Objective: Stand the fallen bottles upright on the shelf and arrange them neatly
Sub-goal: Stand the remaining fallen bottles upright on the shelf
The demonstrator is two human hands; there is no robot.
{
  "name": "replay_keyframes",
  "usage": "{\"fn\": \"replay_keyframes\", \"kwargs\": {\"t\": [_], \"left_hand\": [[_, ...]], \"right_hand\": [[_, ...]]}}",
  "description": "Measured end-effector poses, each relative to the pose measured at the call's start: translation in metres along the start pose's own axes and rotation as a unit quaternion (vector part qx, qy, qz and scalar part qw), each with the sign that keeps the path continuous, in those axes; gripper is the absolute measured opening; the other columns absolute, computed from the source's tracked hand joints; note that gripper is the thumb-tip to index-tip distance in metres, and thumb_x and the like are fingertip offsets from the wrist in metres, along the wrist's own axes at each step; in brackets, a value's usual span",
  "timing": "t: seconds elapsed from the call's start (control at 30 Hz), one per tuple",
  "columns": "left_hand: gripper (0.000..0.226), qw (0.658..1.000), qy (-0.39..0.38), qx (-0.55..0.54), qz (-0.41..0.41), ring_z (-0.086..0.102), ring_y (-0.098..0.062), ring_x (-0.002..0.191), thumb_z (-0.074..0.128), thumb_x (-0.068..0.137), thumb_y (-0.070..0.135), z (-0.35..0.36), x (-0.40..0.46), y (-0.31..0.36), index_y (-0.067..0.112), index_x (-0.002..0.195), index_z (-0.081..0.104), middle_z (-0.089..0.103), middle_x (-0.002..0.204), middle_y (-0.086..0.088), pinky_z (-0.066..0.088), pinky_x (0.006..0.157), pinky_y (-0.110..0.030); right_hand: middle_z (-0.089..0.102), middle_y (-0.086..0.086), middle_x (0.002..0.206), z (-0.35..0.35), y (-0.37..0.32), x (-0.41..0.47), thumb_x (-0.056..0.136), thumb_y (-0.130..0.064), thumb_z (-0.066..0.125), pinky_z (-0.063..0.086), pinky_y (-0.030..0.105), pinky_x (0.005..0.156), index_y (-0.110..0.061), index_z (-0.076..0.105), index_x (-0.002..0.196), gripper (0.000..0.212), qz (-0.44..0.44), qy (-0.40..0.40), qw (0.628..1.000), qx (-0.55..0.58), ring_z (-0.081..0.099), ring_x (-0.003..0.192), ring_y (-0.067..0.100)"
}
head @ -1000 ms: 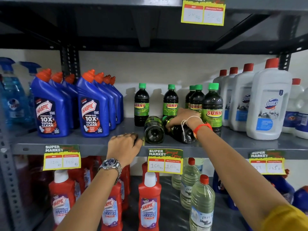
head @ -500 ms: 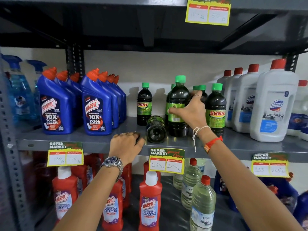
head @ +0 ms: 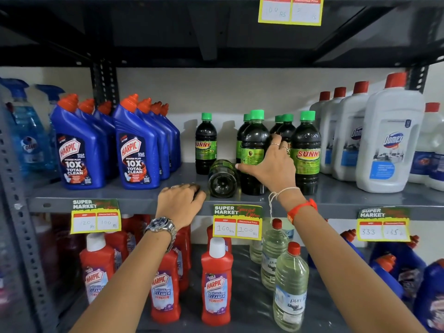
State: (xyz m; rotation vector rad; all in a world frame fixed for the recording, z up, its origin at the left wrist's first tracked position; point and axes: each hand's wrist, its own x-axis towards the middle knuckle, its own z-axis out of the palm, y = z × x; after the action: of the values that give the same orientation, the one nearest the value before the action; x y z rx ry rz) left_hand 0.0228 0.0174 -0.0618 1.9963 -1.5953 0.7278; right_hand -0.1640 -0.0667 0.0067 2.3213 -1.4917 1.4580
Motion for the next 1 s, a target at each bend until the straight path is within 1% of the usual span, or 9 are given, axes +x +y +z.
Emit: {"fn": "replay_keyframes", "kwargs": {"t": [0.1,0.27,0.33,0.43,0.57,0.63,0.77,0.93,1.0], "left_hand": [[0.057,1.000,0.000,0.001,0.001,0.062,-0.021,0.092,0.020,0.080,0.045,0.001,0.000,-0.001,0.021,0.107,0.063,0.069,0.101,-0.002,0.038,0.074,-0.032],[0.057,1.000,-0.001,0.002,0.000,0.062,-0.021,0.093,0.019,0.080,0.044,0.001,0.000,0.000,0.021,0.108,0.063,0.069,0.104,-0.002,0.039,0.075,-0.033],[0.057,1.000,-0.002,0.005,-0.001,0.062,-0.021,0.093,0.019,0.080,0.044,0.001,0.000,0.000,0.021,0.107,0.063,0.069,0.104,-0.001,0.039,0.075,-0.033],[0.056,1.000,0.002,0.007,-0.001,0.062,-0.021,0.093,0.019,0.080,0.044,0.001,0.001,0.000,0.021,0.106,0.063,0.069,0.104,-0.001,0.039,0.074,-0.032],[0.055,1.000,0.003,0.008,-0.001,0.062,-0.021,0.090,0.020,0.080,0.043,0.001,0.000,0.000,0.020,0.104,0.064,0.070,0.101,-0.002,0.036,0.071,-0.031],[0.055,1.000,0.006,0.005,0.000,0.063,-0.021,0.088,0.020,0.080,0.042,0.001,0.000,0.000,0.020,0.103,0.065,0.070,0.098,-0.002,0.036,0.070,-0.031],[0.055,1.000,0.007,0.005,0.002,0.063,-0.020,0.086,0.020,0.080,0.043,0.001,0.000,-0.001,0.020,0.101,0.065,0.070,0.096,-0.001,0.033,0.068,-0.030],[0.056,1.000,0.013,0.004,0.002,0.063,-0.020,0.085,0.019,0.080,0.044,0.001,0.000,0.000,0.020,0.100,0.065,0.070,0.095,-0.001,0.033,0.068,-0.030],[0.057,1.000,0.016,0.007,0.005,0.063,-0.020,0.086,0.017,0.079,0.044,0.002,0.000,0.000,0.020,0.101,0.065,0.070,0.095,-0.001,0.033,0.067,-0.029]], "right_hand": [[0.054,0.016,0.128,0.000,0.007,0.011,0.060,-0.041,0.082,0.044,0.038,0.095,0.002,0.022,0.139,0.108,0.022,-0.050,0.993,0.101,0.054,0.118,0.031],[0.058,0.015,0.122,0.005,0.023,0.027,0.070,-0.009,0.077,0.045,0.041,0.102,-0.004,0.020,0.136,0.088,0.122,-0.170,0.917,0.339,0.059,0.110,0.029],[0.057,0.014,0.121,0.005,0.025,0.026,0.064,-0.019,0.082,0.044,0.042,0.103,-0.006,0.026,0.132,0.090,0.111,-0.165,0.923,0.330,0.058,0.110,0.028],[0.049,0.016,0.131,0.008,0.022,0.020,0.045,-0.044,0.088,0.038,0.041,0.109,-0.002,0.029,0.133,0.114,0.065,-0.094,0.971,0.211,0.045,0.125,0.029],[0.057,0.012,0.124,0.014,0.026,0.022,0.051,-0.033,0.089,0.044,0.038,0.103,0.000,0.026,0.137,0.112,0.070,-0.083,0.971,0.215,0.053,0.119,0.027],[0.057,0.008,0.117,0.012,0.030,0.025,0.060,-0.018,0.086,0.046,0.034,0.099,-0.003,0.025,0.138,0.100,0.110,-0.125,0.945,0.283,0.055,0.115,0.024],[0.054,0.018,0.129,0.012,0.037,0.023,0.071,0.003,0.073,0.049,0.022,0.078,-0.006,0.028,0.133,0.077,0.135,-0.171,0.887,0.408,0.056,0.113,0.025],[0.056,0.003,0.111,0.006,0.029,0.015,0.064,-0.014,0.085,0.042,0.026,0.095,-0.007,0.029,0.132,0.088,0.097,-0.148,0.924,0.339,0.055,0.106,0.017],[0.053,0.005,0.119,0.004,0.024,0.009,0.057,-0.025,0.088,0.041,0.025,0.096,-0.006,0.032,0.131,0.095,0.058,-0.084,0.954,0.283,0.052,0.110,0.017]]}}
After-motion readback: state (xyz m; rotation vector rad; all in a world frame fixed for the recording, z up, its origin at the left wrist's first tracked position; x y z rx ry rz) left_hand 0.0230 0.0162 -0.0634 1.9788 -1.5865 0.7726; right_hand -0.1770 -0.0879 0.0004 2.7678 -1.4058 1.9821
